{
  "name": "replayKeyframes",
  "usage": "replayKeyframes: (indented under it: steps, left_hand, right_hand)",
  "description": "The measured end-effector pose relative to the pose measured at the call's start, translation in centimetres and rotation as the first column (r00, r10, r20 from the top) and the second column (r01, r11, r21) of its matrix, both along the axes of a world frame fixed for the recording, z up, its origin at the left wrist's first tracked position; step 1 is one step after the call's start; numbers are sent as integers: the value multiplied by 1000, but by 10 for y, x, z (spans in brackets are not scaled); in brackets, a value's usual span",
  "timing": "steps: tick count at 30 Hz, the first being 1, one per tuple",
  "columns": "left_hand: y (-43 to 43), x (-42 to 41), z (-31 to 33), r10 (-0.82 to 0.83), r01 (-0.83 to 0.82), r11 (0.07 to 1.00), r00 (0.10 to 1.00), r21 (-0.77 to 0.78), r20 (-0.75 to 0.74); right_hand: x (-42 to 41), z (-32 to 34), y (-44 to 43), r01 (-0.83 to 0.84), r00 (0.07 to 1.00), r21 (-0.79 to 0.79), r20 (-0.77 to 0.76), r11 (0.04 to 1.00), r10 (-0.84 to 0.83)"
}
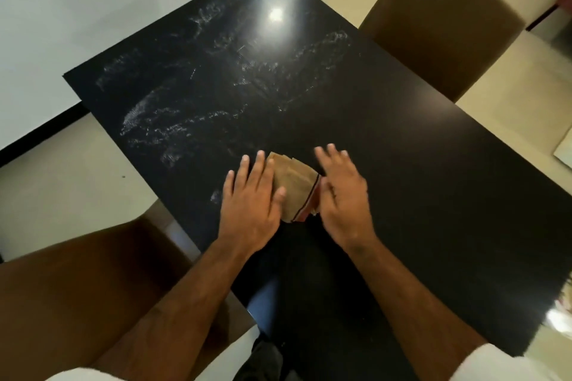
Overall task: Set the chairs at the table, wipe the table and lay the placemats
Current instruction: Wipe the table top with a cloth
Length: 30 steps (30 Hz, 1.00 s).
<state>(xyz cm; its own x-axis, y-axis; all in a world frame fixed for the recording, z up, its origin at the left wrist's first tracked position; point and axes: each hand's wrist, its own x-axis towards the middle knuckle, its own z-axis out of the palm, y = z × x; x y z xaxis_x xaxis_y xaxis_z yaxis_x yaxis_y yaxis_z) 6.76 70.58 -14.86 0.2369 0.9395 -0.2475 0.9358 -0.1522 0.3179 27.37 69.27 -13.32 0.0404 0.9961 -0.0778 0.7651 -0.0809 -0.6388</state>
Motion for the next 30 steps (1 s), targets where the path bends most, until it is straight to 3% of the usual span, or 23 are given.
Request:
replayKeyframes:
  steps: [3, 6, 12, 15, 18, 21, 26, 28, 30]
  left_hand:
    - [-20, 33, -8, -138, 147, 987, 981, 64, -137]
    - [-18, 61, -18, -124, 142, 985, 977, 94, -171]
    - [-12, 157, -11, -258, 270, 958, 959, 94, -119]
    - [-29, 141, -16, -288, 301, 945, 950, 124, -118]
    - [-58, 73, -18, -190, 210, 969, 970, 132, -151]
    - [-62, -15, -17, 35, -21, 997, 978, 71, -208]
    - [9, -83, -16, 304, -282, 951, 927, 129, -220]
    - [26, -68, -18, 325, -302, 943, 924, 140, -201]
    - [18, -38, -22, 220, -197, 972, 953, 126, -207]
  right_hand:
    - [50, -2, -23, 250, 966, -50, 83, 967, -245]
    - [81, -18, -57, 373, 917, -46, 171, 927, -360]
    - [106, -39, -78, 394, 896, 77, 189, 916, -402]
    - [109, -44, -80, 383, 890, 99, 227, 918, -396]
    - [109, -45, -84, 381, 894, 114, 207, 918, -397]
    - [105, -45, -87, 366, 904, 99, 200, 925, -379]
    - [102, -46, -82, 329, 908, 103, 241, 939, -344]
    - [102, -47, -82, 336, 904, 105, 245, 936, -352]
    - [104, -48, -84, 339, 900, 97, 255, 936, -353]
